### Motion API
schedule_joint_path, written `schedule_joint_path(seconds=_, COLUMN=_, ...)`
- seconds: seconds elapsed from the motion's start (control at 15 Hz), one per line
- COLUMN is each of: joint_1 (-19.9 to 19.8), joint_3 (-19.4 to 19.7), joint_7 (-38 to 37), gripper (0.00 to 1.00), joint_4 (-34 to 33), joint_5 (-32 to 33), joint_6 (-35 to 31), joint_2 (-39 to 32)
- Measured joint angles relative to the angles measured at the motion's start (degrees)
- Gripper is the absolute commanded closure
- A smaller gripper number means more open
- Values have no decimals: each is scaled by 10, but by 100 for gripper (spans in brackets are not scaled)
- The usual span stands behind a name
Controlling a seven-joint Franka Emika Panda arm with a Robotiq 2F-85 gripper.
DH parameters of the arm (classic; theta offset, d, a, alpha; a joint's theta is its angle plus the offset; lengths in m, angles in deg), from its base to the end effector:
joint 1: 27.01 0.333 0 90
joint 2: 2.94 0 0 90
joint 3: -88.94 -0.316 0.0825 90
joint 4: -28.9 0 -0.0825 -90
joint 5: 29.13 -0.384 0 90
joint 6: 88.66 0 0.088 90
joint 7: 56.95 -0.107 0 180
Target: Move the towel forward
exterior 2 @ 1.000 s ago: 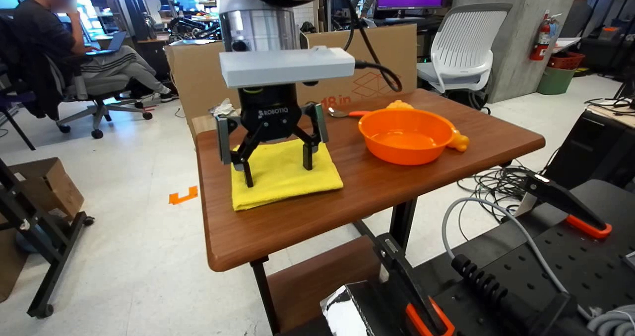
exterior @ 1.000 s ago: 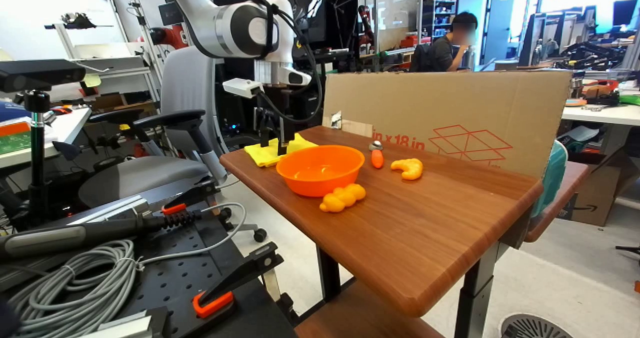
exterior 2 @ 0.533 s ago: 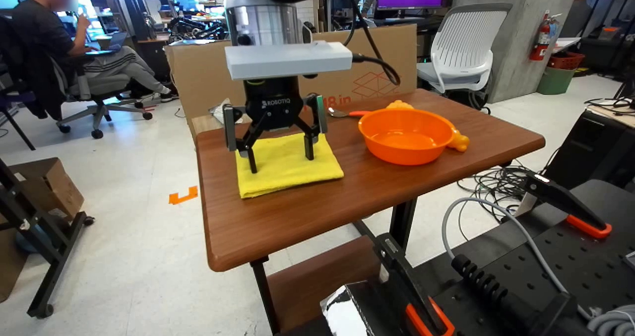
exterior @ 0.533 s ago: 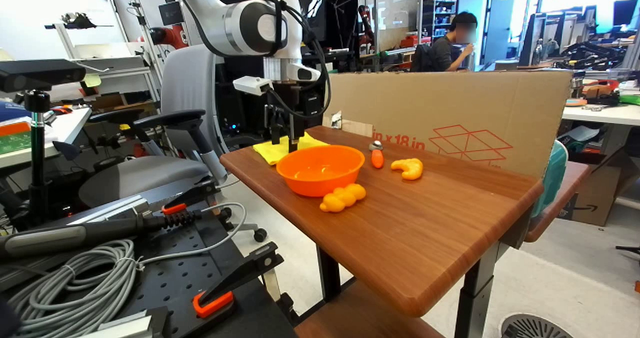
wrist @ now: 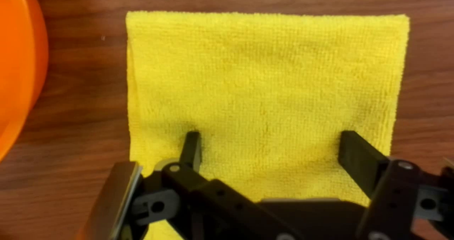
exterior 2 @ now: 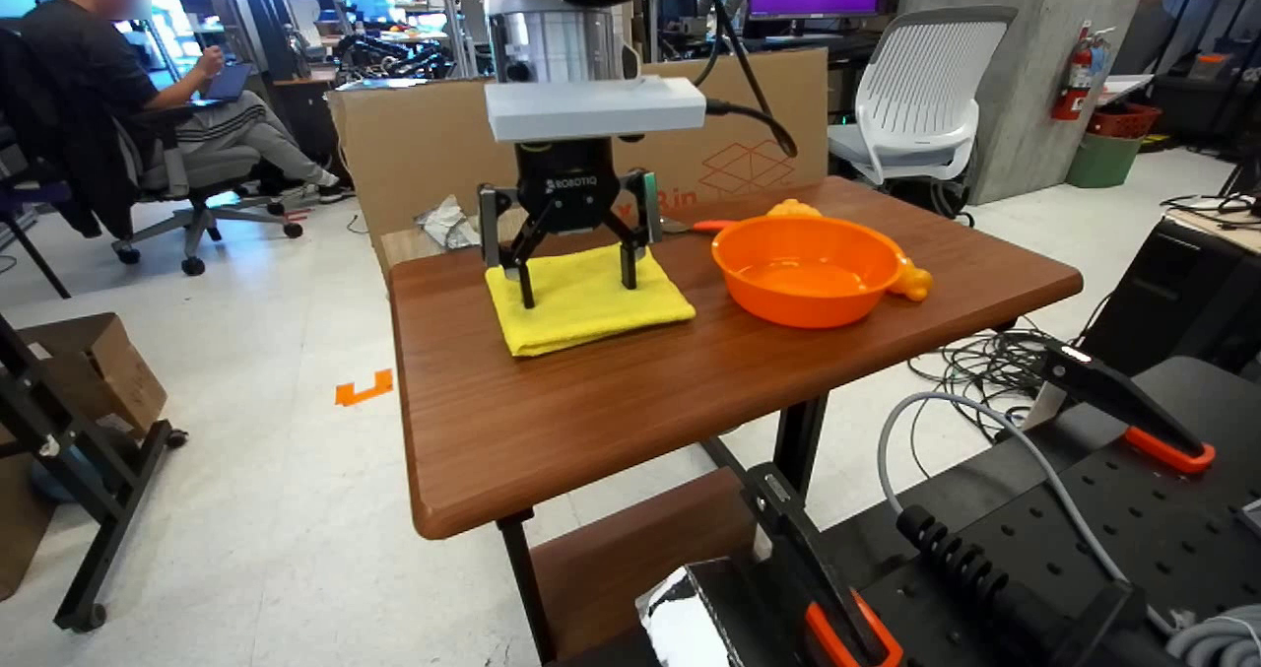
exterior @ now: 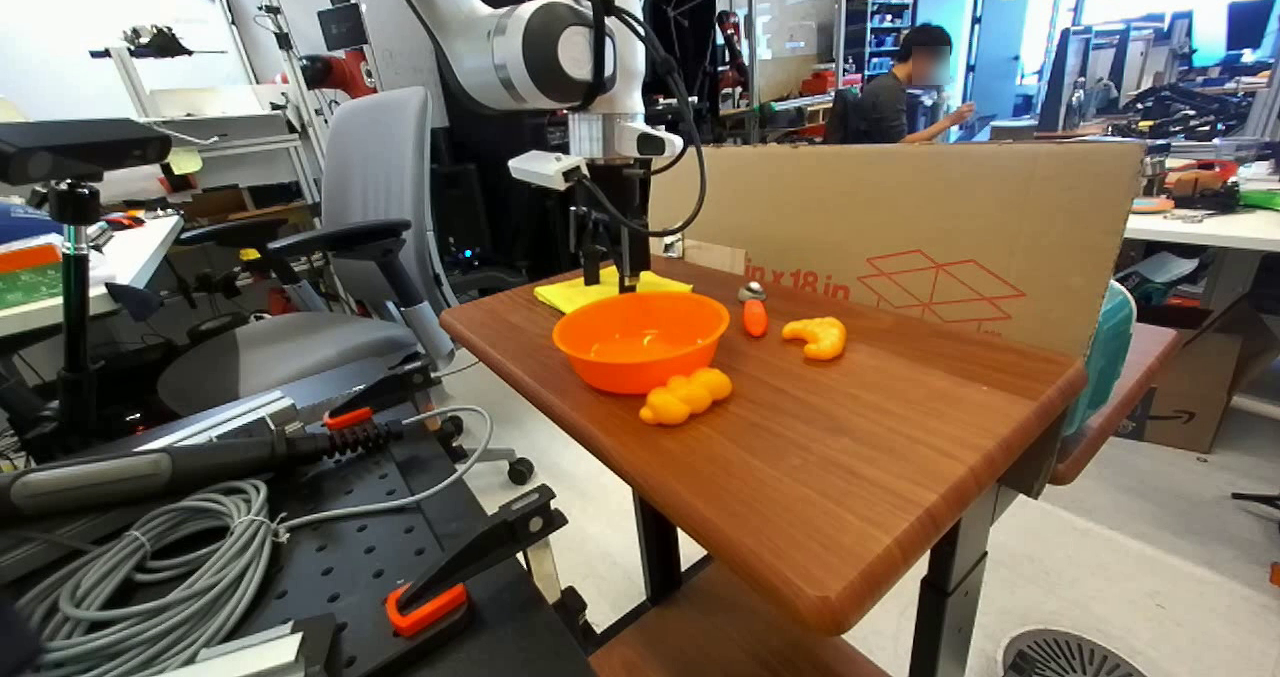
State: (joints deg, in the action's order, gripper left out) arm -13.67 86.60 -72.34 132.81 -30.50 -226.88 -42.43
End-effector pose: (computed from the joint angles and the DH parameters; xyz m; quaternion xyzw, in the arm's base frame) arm 0.6144 0.1714 0.1511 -0.9987 0.0108 0.0489 0.0079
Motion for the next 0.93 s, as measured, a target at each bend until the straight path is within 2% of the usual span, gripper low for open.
schedule_joint_path(seconds=0.93, joint_1=-64, joint_3=4, joint_7=0, gripper=0, joint_4=-80, joint_5=-6, joint_6=45, joint_2=-37)
